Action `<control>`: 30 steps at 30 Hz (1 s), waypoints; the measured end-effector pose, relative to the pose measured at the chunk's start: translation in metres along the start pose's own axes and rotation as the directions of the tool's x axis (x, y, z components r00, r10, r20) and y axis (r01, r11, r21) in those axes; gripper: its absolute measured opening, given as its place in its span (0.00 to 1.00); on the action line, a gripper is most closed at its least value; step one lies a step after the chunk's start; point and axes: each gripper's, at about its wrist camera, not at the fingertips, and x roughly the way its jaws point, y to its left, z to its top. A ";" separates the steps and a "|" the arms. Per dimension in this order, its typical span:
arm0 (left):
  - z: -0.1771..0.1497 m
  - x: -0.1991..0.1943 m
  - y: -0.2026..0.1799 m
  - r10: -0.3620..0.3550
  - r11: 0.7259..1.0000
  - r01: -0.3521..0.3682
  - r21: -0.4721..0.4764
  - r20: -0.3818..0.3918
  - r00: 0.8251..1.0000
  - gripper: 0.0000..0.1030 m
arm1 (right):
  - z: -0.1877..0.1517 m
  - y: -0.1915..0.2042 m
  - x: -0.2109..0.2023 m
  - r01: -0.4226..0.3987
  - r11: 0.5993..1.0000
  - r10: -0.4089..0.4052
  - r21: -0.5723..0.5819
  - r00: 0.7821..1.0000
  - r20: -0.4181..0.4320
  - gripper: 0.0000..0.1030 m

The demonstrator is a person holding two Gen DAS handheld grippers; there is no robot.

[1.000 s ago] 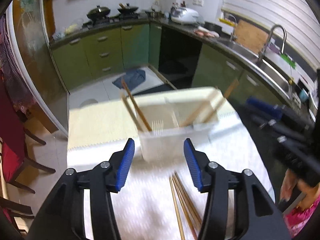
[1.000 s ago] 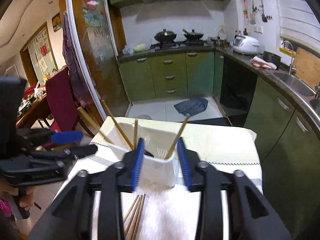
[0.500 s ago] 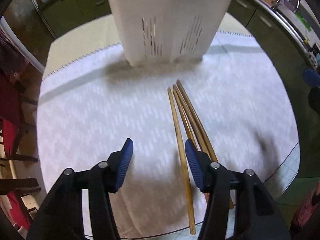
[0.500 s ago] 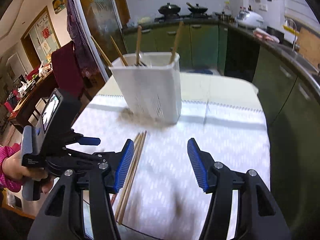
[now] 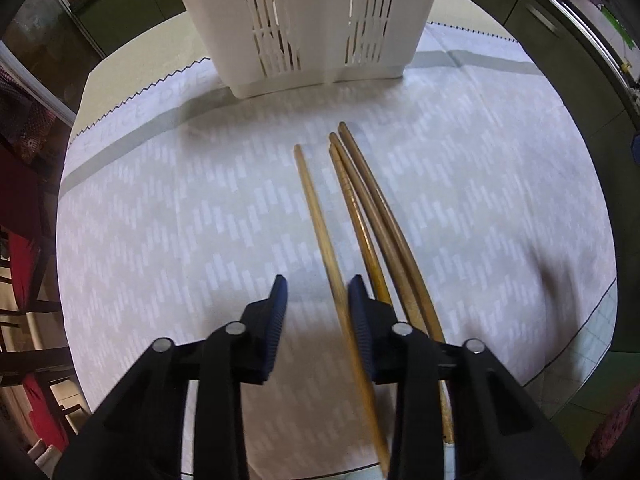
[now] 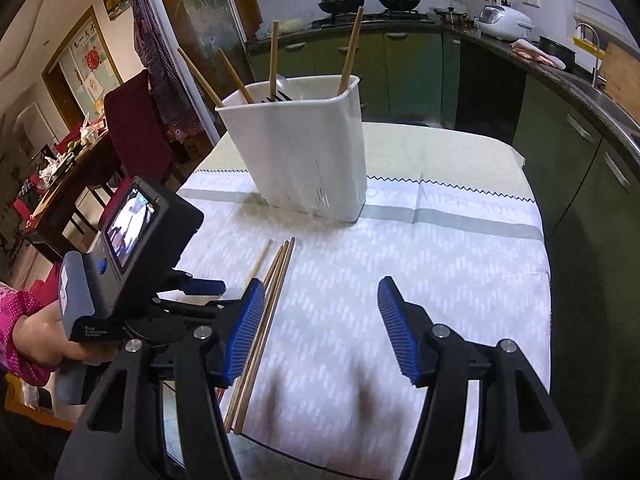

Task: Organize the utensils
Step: 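Lower the left tool onto a loose chopstick and close it, then close the right tool on a chopstick while the left tool holds its chopstick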

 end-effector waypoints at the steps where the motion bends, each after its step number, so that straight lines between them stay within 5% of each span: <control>1: 0.000 0.000 0.000 0.001 1.000 -0.001 0.001 0.000 1.000 0.28 | 0.000 0.000 0.001 0.004 1.000 -0.004 -0.001 1.000 -0.005 0.58; 7: -0.003 0.000 0.010 -0.007 1.000 0.007 -0.009 -0.005 1.000 0.14 | 0.002 0.001 0.023 0.014 1.000 -0.015 -0.017 0.994 -0.104 0.58; 16: -0.019 -0.004 0.050 -0.004 0.999 0.003 -0.034 -0.027 1.000 0.12 | 0.005 0.017 0.094 -0.114 0.993 0.117 0.028 0.931 -0.345 0.36; 30: -0.024 -0.007 0.038 -0.026 0.999 0.026 0.029 -0.003 1.000 0.12 | 0.016 0.055 0.153 0.040 0.992 -0.090 -0.117 0.886 -0.454 0.23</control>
